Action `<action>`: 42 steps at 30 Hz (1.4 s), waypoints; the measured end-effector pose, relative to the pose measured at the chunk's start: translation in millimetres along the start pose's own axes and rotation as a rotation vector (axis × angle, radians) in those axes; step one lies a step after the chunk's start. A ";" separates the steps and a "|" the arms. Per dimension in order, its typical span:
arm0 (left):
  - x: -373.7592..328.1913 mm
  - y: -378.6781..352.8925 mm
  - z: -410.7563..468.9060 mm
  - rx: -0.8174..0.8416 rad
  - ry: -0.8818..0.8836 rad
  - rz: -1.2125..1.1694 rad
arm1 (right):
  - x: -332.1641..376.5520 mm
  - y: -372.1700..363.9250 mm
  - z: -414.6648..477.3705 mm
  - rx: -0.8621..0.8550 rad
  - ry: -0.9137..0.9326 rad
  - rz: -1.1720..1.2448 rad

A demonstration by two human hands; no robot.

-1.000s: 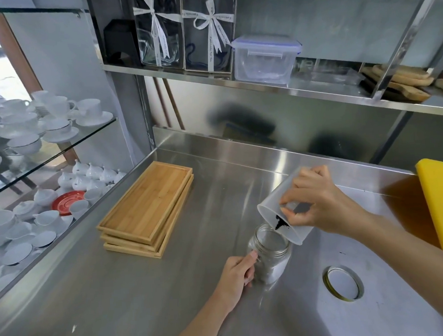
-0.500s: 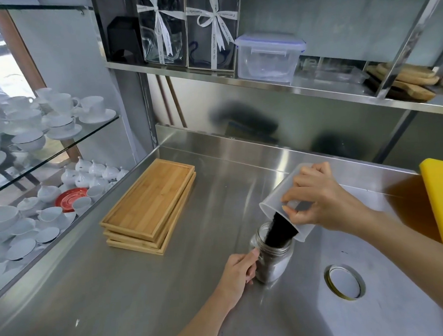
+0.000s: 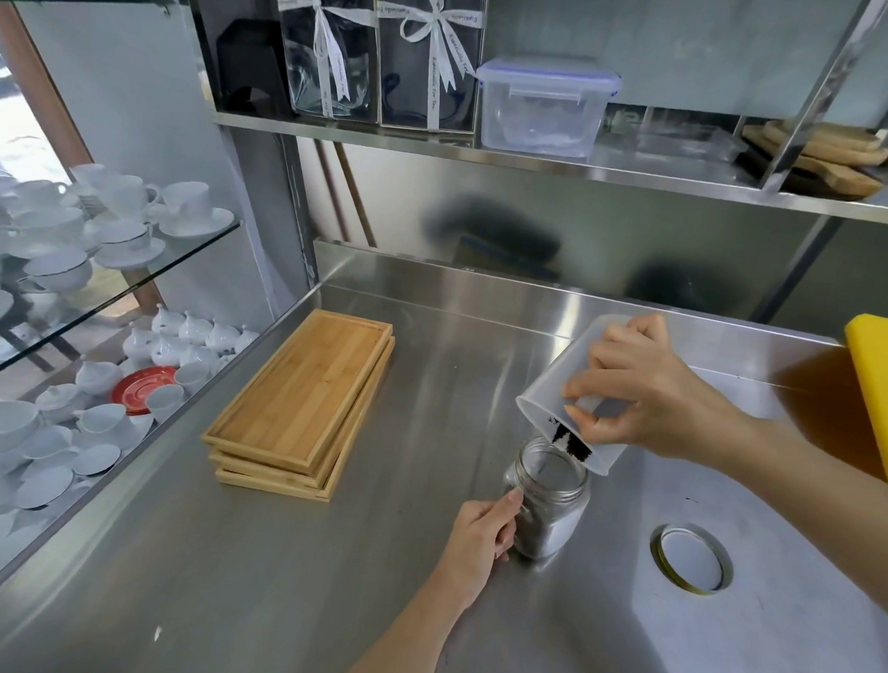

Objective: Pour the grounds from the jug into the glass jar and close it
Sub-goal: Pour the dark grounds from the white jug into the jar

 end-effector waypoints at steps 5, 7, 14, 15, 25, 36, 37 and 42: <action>0.0 -0.4 -0.3 0.006 0.011 -0.006 | -0.7 -0.8 0.2 -0.003 0.000 -0.002; -0.5 -0.7 -0.5 0.006 0.009 -0.009 | -1.5 -0.5 0.2 -0.002 -0.005 -0.002; -1.2 -0.2 -0.8 0.006 0.002 -0.015 | 1.1 -6.1 0.4 0.028 0.010 -0.002; -1.4 -0.3 -0.8 0.004 0.002 -0.013 | 1.5 -7.4 0.4 0.030 0.011 -0.004; -1.2 -0.9 -0.1 0.007 0.005 -0.015 | -1.3 -4.2 4.4 0.010 0.004 -0.008; -0.9 -0.9 -0.8 0.001 0.004 -0.013 | 2.3 -8.8 -2.0 0.047 0.007 -0.020; -0.5 -1.0 -0.5 0.000 0.006 -0.014 | 2.1 -8.4 -1.7 0.049 0.005 -0.021; 1.1 0.0 0.2 -0.009 0.015 -0.008 | 9.0 -9.6 -2.1 0.062 0.041 -0.033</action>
Point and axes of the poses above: each hand's wrist, its own z-axis towards the middle knuckle, its own y-axis out of the back of the hand, x = y × z, the point moved 8 cm from there along z, towards the middle knuckle
